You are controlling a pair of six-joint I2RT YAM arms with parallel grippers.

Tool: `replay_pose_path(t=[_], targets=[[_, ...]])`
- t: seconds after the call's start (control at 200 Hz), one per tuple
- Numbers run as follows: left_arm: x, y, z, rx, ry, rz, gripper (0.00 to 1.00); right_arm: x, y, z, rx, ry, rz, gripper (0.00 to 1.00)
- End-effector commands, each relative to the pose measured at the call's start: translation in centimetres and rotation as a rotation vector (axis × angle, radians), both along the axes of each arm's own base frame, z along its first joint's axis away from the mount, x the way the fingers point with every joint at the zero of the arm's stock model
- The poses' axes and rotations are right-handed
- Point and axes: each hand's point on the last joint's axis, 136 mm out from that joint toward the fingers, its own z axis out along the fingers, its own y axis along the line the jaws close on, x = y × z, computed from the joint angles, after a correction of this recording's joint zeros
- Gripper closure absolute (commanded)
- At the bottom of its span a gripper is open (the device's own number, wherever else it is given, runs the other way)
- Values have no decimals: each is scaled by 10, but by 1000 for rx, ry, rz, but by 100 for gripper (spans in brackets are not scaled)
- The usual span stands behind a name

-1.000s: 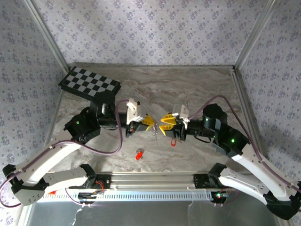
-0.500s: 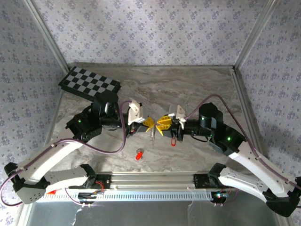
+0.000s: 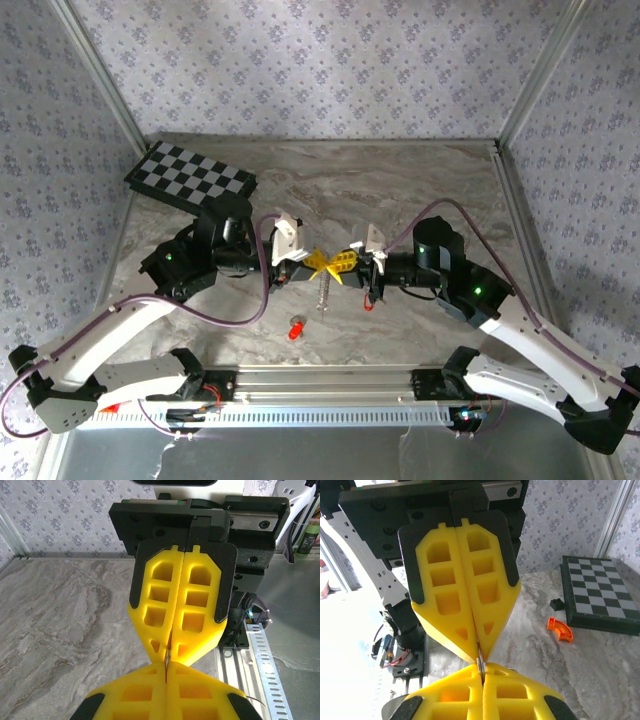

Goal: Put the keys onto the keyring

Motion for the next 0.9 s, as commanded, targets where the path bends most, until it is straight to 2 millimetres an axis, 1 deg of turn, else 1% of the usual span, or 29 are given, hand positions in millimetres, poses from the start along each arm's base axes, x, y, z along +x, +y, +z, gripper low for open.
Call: replay_pose_path(t=[0.0,0.025,0.11,0.19,0.275,0.36,0.425,0.495,0.57,0.69,0.895], targets=[[-5,-1,20,-40,-43,-24,100,-5,0,15,26,-34,16,100],[-5,-1,19,-39,-40,-24,100,-5,0,15,27,-36,15,100],[-4,-1,19,-49,-31,-15,88,-4,-2,19,46,-43,-2,100],[-4,2,22,-90,-21,6,83,-6,-4,24,81,-46,-3,100],[-2,9,35,-186,-9,37,81,-9,-7,34,153,-41,5,100],[-4,16,50,-304,5,52,80,-12,-9,45,229,-33,13,100],[-7,18,58,-369,23,42,78,-14,-11,55,294,-34,20,100],[-12,16,60,-384,51,13,76,-15,-13,64,353,-36,28,100],[-17,16,63,-394,70,-14,74,-15,-13,68,383,-30,37,100],[-20,17,70,-421,72,-34,73,-14,-13,71,403,-29,43,100],[-20,11,72,-438,82,-47,72,-15,-13,74,424,-30,55,100]])
